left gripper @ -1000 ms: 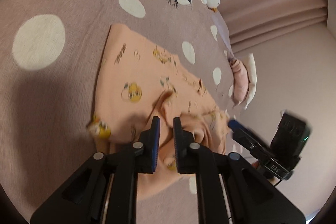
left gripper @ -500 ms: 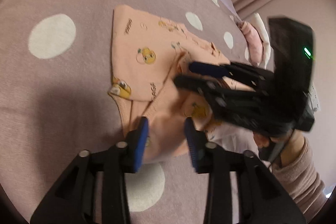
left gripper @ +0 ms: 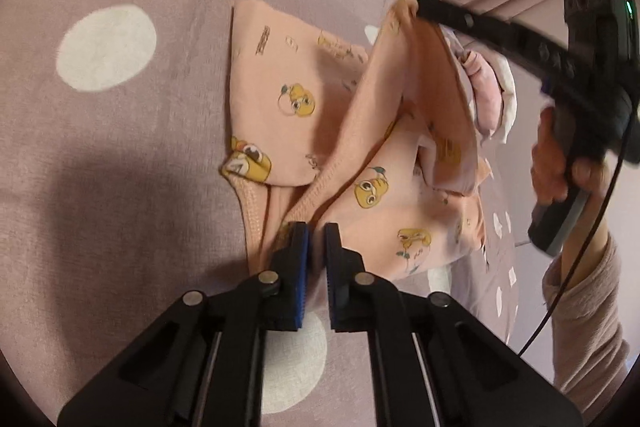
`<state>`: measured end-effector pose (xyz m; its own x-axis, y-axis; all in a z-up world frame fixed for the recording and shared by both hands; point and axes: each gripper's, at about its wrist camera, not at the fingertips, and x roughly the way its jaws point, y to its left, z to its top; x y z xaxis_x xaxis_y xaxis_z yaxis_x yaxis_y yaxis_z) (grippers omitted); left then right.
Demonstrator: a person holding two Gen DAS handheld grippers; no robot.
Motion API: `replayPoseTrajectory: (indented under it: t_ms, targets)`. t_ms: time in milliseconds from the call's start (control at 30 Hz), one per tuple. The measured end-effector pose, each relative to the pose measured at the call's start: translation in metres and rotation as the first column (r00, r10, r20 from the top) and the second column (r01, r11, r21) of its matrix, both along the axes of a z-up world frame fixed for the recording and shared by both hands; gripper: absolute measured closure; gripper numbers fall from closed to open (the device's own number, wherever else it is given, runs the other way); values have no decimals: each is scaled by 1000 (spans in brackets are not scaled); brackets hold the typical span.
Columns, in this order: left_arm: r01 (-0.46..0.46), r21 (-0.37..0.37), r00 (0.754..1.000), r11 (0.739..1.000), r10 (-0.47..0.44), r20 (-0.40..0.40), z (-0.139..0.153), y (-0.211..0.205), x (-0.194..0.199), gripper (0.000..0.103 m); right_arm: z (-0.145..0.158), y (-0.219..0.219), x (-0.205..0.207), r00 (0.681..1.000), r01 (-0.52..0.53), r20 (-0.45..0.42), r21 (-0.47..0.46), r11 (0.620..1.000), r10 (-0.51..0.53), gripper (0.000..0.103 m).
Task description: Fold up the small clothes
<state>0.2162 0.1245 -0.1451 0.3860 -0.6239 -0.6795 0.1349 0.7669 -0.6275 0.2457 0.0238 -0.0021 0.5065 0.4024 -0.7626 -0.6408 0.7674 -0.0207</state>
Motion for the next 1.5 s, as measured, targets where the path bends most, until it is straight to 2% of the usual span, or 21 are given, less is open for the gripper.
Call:
replayPoseTrajectory:
  t_ms: [100, 200, 267, 333, 367, 467, 500, 600, 700, 800, 867, 900, 967, 1000, 1167, 1267, 1400, 1500]
  targets:
    - [-14, 45, 999, 999, 12, 48, 12, -1, -7, 98, 6, 10, 20, 999, 3, 47, -40, 999, -1, 98]
    - [-44, 91, 997, 995, 37, 74, 21, 2, -10, 98, 8, 18, 32, 997, -20, 68, -39, 999, 23, 98]
    - [-77, 149, 994, 986, 64, 87, 24, 4, -13, 98, 3, 26, 40, 997, -37, 66, -34, 999, 40, 98]
    - [-106, 192, 992, 976, 91, 83, 23, 6, -12, 99, -9, 35, 50, 998, -5, 67, -57, 998, 9, 98]
    - [-114, 195, 993, 974, 104, 64, 20, 9, -11, 99, -14, 37, 56, 999, 14, 52, -53, 999, -11, 98]
    - [-146, 171, 989, 974, 145, 17, 13, 20, -9, 99, -28, 35, 69, 996, 89, 23, -58, 994, -88, 86]
    - [-148, 164, 989, 975, 148, 14, 13, 23, -12, 99, -29, 31, 71, 994, 108, 16, -56, 993, -107, 85]
    - [-155, 160, 988, 975, 152, 26, 20, 25, -11, 95, -21, 3, 63, 992, 129, 14, -3, 992, -129, 85]
    - [-145, 138, 989, 980, 142, 32, 27, 21, 0, 95, -6, -48, 47, 986, 163, 5, 84, 983, -164, 85]
    - [-121, 139, 992, 983, 114, 57, 33, 9, 13, 95, 9, -117, 27, 972, 236, -17, 162, 958, -236, 85]
    - [-96, 126, 994, 987, 89, 58, 35, -3, 26, 94, 16, -157, 11, 960, 275, -5, 185, 943, -279, 77]
    - [-84, 126, 995, 989, 77, 60, 35, -11, 33, 94, 17, -173, 4, 955, 291, 3, 187, 938, -297, 66]
    - [-69, 135, 996, 988, 62, 57, 35, -23, 46, 94, 18, -211, -15, 940, 327, 48, 161, 931, -338, 51]
    - [-67, 141, 997, 988, 60, 51, 34, -25, 51, 94, 16, -225, -23, 929, 351, 70, 137, 926, -362, 48]
    - [-77, 218, 997, 973, 79, -1, 15, -42, 80, 94, -13, -277, -36, 913, 402, 76, 14, 916, -402, 48]
    - [-85, 238, 996, 968, 89, -5, 10, -45, 90, 94, -37, -281, -31, 918, 396, 59, -50, 917, -393, 48]
    - [-128, 261, 992, 957, 129, 13, 12, -44, 101, 94, -69, -258, -15, 930, 368, 37, -146, 918, -366, 48]
    - [-183, 294, 982, 938, 188, 12, 12, -39, 117, 94, -73, -245, 19, 907, 420, 5, -97, 902, -422, 48]
